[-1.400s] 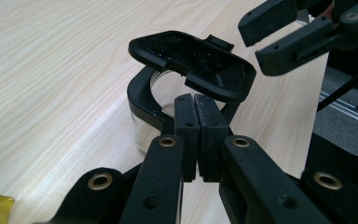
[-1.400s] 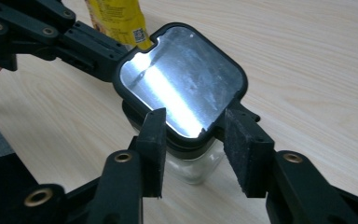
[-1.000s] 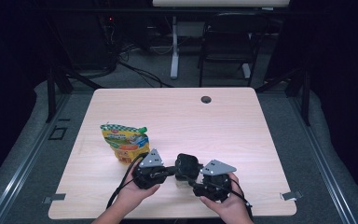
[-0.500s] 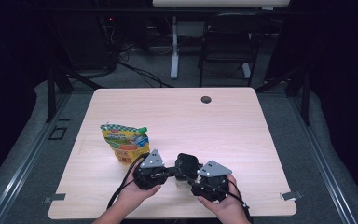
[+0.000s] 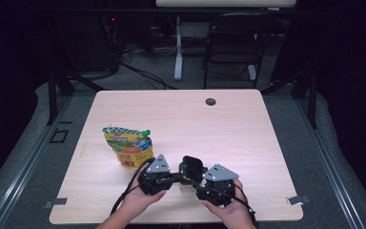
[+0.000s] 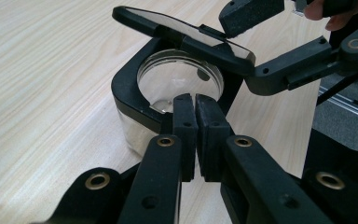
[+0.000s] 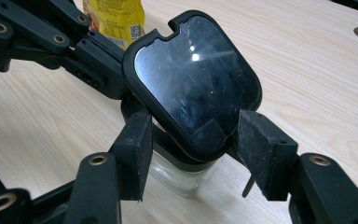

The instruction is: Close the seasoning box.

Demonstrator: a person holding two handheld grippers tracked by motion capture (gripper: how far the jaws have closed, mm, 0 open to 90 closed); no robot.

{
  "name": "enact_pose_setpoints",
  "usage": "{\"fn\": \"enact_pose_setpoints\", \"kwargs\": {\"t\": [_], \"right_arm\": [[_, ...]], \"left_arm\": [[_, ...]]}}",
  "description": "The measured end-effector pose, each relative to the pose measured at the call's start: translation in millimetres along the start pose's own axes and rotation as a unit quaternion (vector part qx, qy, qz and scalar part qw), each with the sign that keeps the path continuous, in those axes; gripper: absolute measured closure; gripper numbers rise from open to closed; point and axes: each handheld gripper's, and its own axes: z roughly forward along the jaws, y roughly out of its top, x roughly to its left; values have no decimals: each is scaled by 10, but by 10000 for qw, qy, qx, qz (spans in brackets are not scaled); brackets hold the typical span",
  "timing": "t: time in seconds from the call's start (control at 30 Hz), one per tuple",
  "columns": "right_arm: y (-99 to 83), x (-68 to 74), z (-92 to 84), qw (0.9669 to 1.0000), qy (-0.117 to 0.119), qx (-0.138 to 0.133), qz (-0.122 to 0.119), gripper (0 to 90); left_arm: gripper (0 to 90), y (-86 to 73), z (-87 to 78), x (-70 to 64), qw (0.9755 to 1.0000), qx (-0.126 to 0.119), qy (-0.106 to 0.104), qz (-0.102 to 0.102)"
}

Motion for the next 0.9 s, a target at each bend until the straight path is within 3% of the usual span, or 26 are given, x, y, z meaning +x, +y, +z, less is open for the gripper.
{"fn": "enact_pose_setpoints", "kwargs": {"t": [0.37,0.7,0.9], "right_arm": [[6,-27,-52,9999,-24,-117,107,478],[17,-112,-166,9988,99,-144,458,591],[13,-118,-190,9989,75,-111,450,624]], "left_arm": [[885,-2,1,-7,10000,2,27,63],[888,-1,5,-11,10000,-17,52,54],[889,4,2,-11,10000,16,50,56]]}}
